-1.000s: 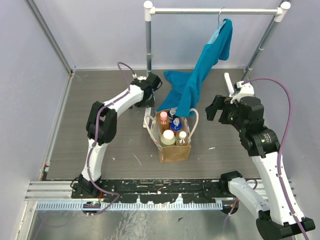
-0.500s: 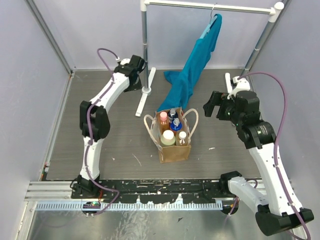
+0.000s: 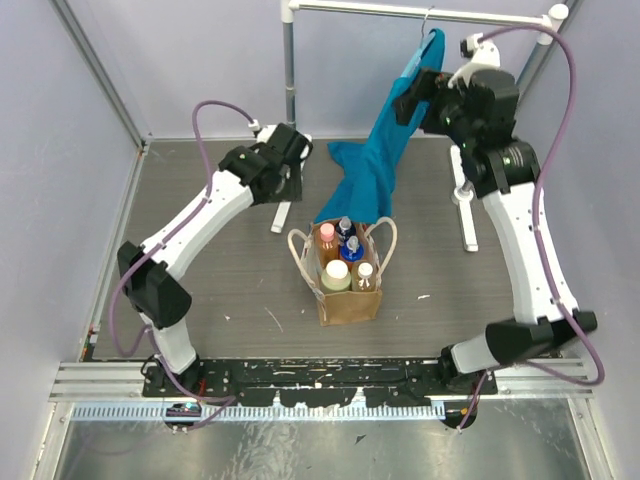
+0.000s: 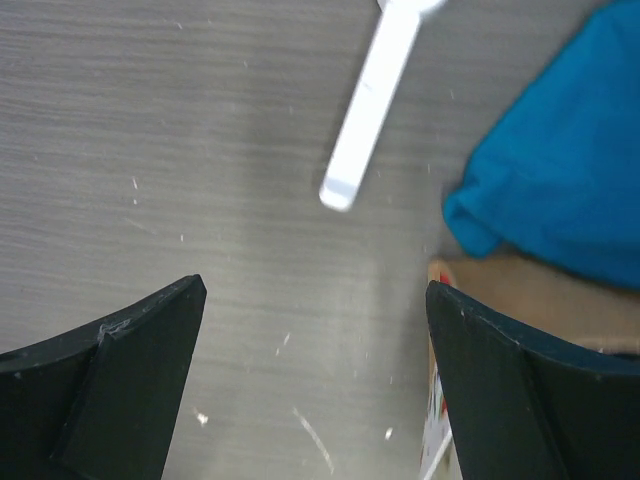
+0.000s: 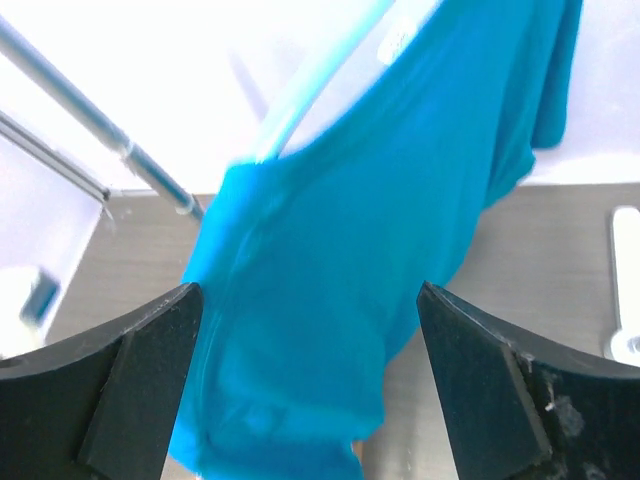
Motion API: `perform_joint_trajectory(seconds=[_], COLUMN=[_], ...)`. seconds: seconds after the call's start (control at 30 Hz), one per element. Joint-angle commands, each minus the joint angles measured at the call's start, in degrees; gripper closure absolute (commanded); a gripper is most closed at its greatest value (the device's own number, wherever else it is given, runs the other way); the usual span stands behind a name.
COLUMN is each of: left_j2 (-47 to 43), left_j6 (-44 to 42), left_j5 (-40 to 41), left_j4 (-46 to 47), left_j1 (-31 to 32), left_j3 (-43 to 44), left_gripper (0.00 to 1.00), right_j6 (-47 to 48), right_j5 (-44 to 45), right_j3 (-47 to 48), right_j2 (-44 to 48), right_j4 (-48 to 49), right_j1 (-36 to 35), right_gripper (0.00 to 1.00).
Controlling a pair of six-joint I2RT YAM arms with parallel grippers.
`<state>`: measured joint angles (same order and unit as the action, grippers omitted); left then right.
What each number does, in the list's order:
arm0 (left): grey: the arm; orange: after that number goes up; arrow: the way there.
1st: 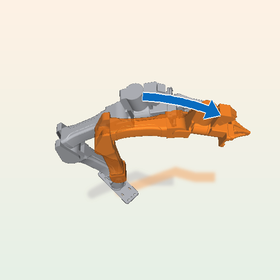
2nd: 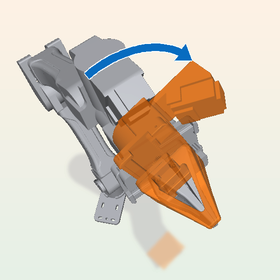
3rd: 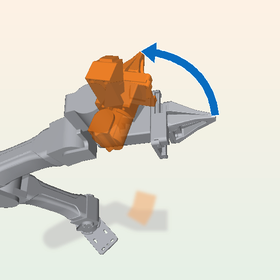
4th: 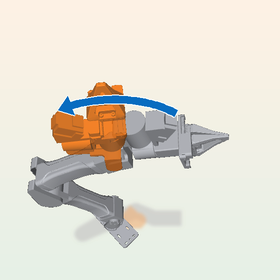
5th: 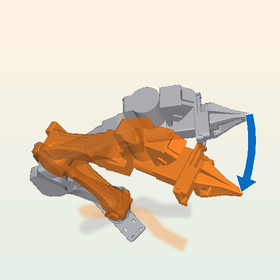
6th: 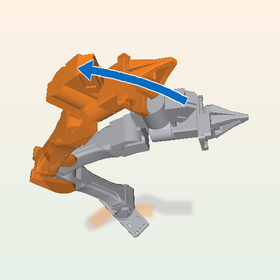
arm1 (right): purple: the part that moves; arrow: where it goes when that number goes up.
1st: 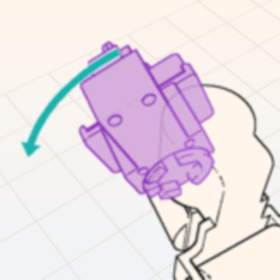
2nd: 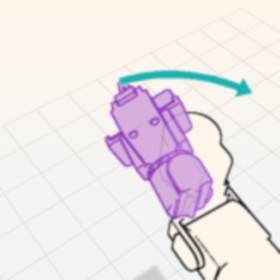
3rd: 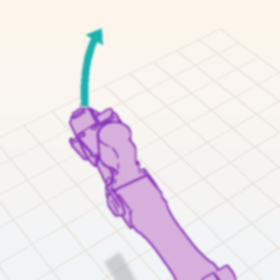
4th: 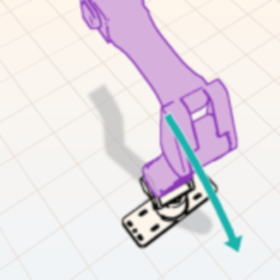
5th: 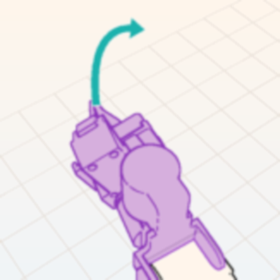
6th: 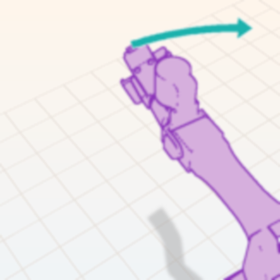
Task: Take the personal care products out of the canvas bag
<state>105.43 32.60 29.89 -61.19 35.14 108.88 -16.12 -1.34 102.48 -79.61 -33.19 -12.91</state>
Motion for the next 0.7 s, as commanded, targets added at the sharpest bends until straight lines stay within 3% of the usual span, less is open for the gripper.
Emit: perform_joint_trajectory(seconds=[0.0, 0.23, 0.37, 0.57, 0.67], left_j2=[-7.38, -17.77, -21.32, -24.58, -25.96], left_j6=[-0.28, 1.71, 2.76, 4.77, 5.64], left_j5=[1.64, -1.65, -1.31, -1.70, -1.09], left_j4=[-3.71, 0.48, 0.95, 1.41, 1.08], left_j1=[4.30, 7.75, 8.20, 8.75, 9.83], left_j3=[-4.82, -14.71, -19.28, -25.29, -27.03], left_gripper=[0.01, 0.01, 0.01, 0.01, 0.01], right_j6=[-1.90, -0.30, 0.47, 1.27, 2.55], right_j5=[-2.52, 1.51, 4.55, 4.17, 4.54], right_j3=[10.74, 23.91, 22.39, 25.72, 21.55], right_j2=[-7.54, -19.53, -18.44, -21.70, -19.80], right_j4=[0.96, -4.32, -0.73, -3.24, -2.70], right_j1=[-0.76, -5.82, -9.01, -10.32, -12.03], right_gripper=[0.05, 0.03, 0.03, 0.03, 0.03])
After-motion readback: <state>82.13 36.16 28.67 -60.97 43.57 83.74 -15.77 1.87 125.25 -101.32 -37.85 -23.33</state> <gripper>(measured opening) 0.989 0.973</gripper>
